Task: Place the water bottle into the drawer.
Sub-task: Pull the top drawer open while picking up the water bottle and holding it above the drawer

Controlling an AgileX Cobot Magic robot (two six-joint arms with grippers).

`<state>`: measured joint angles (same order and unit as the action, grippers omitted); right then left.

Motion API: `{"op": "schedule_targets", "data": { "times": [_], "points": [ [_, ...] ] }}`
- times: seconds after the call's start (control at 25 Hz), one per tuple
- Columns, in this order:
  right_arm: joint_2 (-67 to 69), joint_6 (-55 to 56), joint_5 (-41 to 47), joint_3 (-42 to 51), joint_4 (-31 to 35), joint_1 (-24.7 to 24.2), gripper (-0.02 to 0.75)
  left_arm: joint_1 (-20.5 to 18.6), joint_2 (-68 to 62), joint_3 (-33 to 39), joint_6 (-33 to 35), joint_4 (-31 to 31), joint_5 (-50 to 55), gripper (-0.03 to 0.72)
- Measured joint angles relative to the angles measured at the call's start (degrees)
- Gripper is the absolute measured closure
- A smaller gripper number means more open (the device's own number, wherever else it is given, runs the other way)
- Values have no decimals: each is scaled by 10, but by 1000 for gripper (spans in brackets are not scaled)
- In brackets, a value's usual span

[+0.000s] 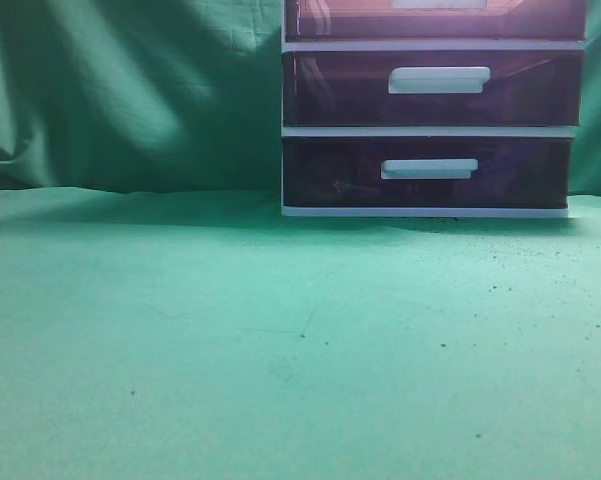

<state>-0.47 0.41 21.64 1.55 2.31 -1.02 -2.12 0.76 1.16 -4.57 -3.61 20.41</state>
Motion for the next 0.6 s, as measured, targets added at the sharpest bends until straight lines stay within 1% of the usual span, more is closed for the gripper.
{"op": "schedule_targets", "data": {
  "times": [0.6],
  "points": [
    [0,1,0,0,0,0,690,0,0,0,0,0,0,688]
  ]
}}
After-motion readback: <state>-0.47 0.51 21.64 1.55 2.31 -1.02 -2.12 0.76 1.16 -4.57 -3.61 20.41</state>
